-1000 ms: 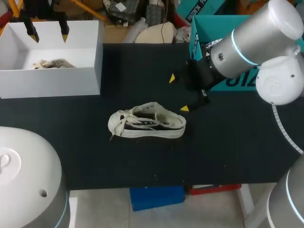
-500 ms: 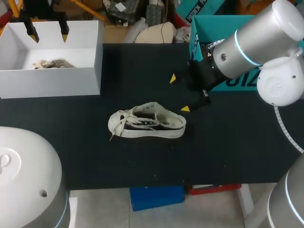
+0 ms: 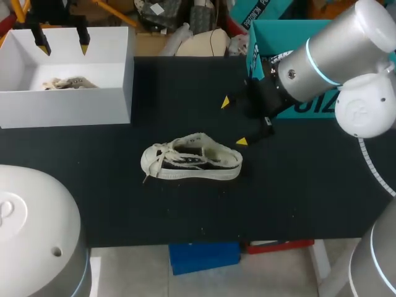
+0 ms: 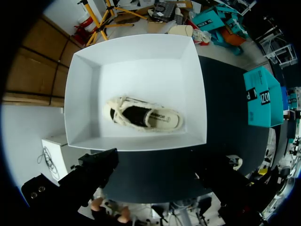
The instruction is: Take the shoe out of the shoebox, open the shoe tongue, remove and reinsert the insole, then place the shoe into the shoebox
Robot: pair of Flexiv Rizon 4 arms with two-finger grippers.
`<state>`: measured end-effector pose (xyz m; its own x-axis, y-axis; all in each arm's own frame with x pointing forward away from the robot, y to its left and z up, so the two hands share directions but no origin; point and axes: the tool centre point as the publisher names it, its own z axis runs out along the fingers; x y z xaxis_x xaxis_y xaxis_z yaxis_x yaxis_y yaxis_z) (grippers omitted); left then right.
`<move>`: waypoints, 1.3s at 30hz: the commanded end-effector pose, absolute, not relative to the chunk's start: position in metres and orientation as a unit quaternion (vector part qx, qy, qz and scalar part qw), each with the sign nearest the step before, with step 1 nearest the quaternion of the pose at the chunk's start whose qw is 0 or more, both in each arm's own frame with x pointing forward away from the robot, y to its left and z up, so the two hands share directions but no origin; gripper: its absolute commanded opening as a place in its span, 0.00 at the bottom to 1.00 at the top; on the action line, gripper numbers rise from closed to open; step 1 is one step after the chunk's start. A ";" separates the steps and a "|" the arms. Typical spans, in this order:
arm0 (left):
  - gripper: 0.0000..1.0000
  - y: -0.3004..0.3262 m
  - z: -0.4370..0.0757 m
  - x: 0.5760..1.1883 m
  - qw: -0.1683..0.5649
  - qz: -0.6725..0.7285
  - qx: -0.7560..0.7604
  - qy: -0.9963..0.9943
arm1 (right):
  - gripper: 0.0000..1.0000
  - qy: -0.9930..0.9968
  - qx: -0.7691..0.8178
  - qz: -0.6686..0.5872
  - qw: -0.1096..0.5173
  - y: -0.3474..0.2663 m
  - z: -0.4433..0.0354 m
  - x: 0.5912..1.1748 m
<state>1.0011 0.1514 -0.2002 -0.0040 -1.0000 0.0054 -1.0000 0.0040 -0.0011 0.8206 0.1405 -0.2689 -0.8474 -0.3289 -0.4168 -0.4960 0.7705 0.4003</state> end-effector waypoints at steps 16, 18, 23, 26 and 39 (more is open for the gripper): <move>1.00 0.151 -0.200 1.001 0.001 0.001 0.706 -0.708 | 1.00 0.908 -0.216 0.309 0.181 0.135 -0.275 0.817; 1.00 0.151 -0.200 1.001 0.001 0.001 0.706 -0.708 | 1.00 0.903 -0.219 0.320 0.185 0.132 -0.278 0.816; 1.00 0.151 -0.200 1.001 0.001 0.001 0.706 -0.708 | 1.00 0.885 -0.216 0.362 0.196 0.128 -0.283 0.813; 1.00 0.151 -0.200 1.001 0.001 0.001 0.706 -0.708 | 1.00 0.872 -0.209 0.394 0.201 0.128 -0.286 0.812; 1.00 0.151 -0.200 1.001 0.001 0.001 0.706 -0.708 | 1.00 0.867 -0.203 0.413 0.191 0.130 -0.293 0.811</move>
<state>1.0011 0.1514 -0.2002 -0.0040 -1.0000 0.0054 -1.0000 0.0040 -0.0012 0.8114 0.1293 -0.2925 -0.8438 -0.1947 -0.5002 -0.5117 0.5728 0.6404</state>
